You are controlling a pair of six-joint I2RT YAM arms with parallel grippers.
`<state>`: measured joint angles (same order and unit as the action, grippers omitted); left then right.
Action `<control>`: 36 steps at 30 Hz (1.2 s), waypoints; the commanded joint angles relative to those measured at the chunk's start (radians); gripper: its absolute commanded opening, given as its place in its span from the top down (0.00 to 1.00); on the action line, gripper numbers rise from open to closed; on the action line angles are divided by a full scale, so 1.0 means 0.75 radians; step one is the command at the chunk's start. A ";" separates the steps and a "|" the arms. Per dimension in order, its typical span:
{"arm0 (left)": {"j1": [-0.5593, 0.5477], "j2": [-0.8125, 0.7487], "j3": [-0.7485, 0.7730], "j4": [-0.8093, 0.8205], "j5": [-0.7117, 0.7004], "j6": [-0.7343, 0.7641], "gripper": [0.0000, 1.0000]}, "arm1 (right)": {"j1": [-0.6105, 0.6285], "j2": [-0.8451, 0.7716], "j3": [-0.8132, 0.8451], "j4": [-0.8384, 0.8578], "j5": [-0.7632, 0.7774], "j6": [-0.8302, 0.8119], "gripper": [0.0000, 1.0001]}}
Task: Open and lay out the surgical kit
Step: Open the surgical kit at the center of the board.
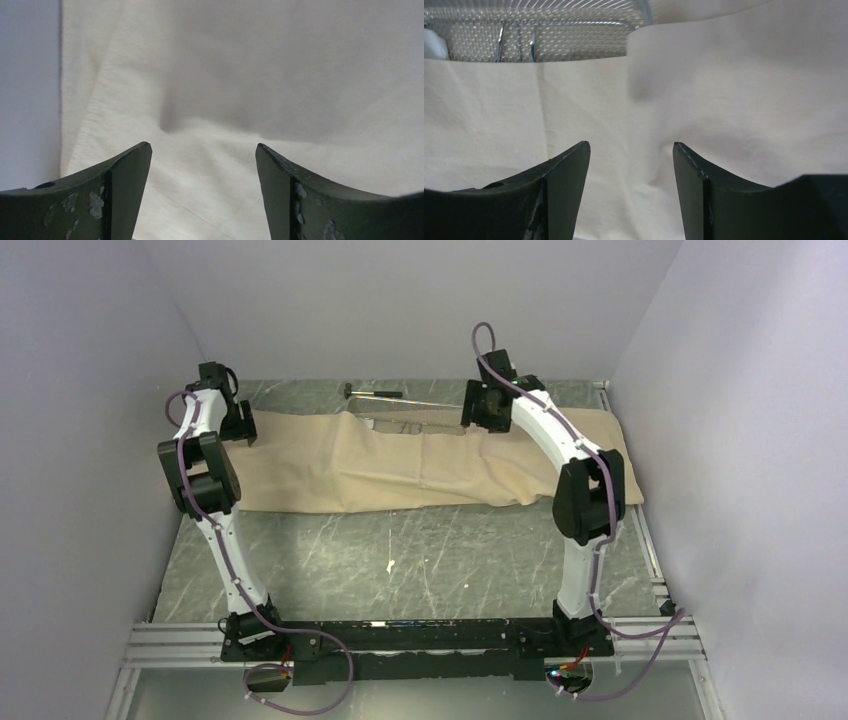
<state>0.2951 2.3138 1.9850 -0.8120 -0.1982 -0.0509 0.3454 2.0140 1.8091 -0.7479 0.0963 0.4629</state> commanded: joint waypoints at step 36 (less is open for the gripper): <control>-0.046 0.012 -0.168 -0.057 -0.150 -0.199 0.25 | -0.791 0.024 -0.376 -0.050 0.489 -0.369 0.38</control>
<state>0.2520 2.2833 1.8851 -0.8318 -0.2363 -0.1974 -0.2119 2.0830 1.5375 -0.7197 0.3370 0.1501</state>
